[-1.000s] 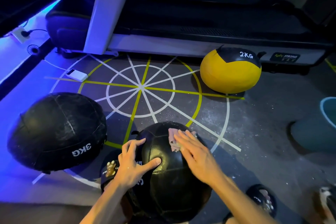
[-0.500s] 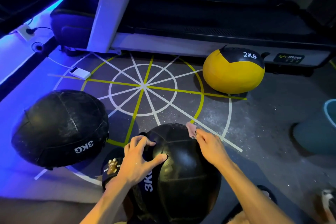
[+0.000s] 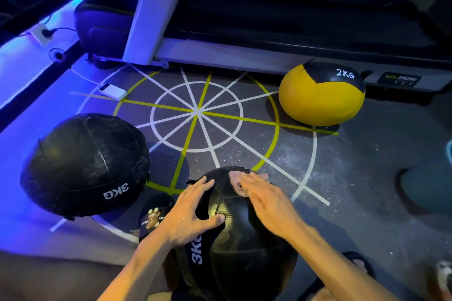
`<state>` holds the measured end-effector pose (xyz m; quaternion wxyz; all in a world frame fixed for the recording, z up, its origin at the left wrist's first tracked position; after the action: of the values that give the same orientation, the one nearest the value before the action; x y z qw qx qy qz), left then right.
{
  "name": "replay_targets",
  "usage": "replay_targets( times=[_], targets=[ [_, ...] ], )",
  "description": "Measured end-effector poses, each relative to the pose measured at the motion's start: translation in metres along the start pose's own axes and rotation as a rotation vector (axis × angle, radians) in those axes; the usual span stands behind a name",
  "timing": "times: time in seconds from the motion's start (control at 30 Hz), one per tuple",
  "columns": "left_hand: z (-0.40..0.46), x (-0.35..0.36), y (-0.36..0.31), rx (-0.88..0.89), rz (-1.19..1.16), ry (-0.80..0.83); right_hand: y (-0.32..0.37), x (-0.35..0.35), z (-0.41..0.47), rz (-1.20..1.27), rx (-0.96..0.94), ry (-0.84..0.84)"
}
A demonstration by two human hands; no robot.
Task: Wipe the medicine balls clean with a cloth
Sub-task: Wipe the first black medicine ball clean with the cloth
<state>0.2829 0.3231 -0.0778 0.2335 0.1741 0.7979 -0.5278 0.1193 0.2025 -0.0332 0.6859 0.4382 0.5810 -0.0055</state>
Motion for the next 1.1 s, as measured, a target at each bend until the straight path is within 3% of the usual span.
replay_targets(
  times=[0.07, 0.17, 0.33, 0.37, 0.47, 0.5, 0.6, 0.67, 0.83, 1.03, 1.1],
  targets=[
    [-0.002, -0.004, 0.001, 0.024, 0.008, -0.012, -0.016, 0.002, 0.011, -0.029, 0.027, 0.053],
    [-0.006, -0.003, -0.003, 0.056, 0.012, -0.023, -0.049, -0.016, 0.031, -0.067, 0.286, 0.005],
    [-0.005, -0.004, -0.002, 0.066, 0.025, -0.023, 0.029, 0.014, 0.031, 0.015, -0.121, 0.126],
    [-0.005, -0.003, -0.004, 0.077, 0.025, -0.023, 0.021, 0.010, 0.035, 0.006, -0.094, 0.114],
    [-0.006, 0.001, -0.010, 0.108, 0.012, -0.049, -0.036, -0.011, 0.053, -0.060, 0.278, 0.075],
    [-0.006, 0.002, -0.010, 0.106, 0.014, -0.055, -0.038, -0.011, 0.054, -0.059, 0.302, 0.086],
    [-0.007, 0.002, -0.008, 0.114, 0.000, -0.055, 0.010, 0.004, 0.047, -0.030, 0.069, 0.159],
    [-0.006, 0.002, -0.009, 0.112, 0.020, -0.047, 0.014, 0.008, 0.045, 0.001, 0.020, 0.152],
    [-0.010, 0.006, -0.014, 0.145, 0.001, -0.081, -0.073, -0.012, 0.038, -0.004, 0.437, 0.076],
    [-0.012, -0.015, 0.011, -0.010, -0.373, -0.471, -0.106, -0.015, -0.009, 0.116, 0.573, -0.013],
    [-0.009, -0.019, 0.021, -0.114, -0.386, -0.507, -0.099, -0.016, -0.018, 0.169, 0.566, -0.042]
  ],
)
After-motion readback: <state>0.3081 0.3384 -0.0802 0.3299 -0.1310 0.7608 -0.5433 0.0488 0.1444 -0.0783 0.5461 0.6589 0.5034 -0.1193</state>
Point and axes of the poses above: each hand's wrist, its own z-axis towards the middle knuckle, its own x-axis out of the palm, y = z × x, the point moved 8 cm from there along z, towards the middle knuckle
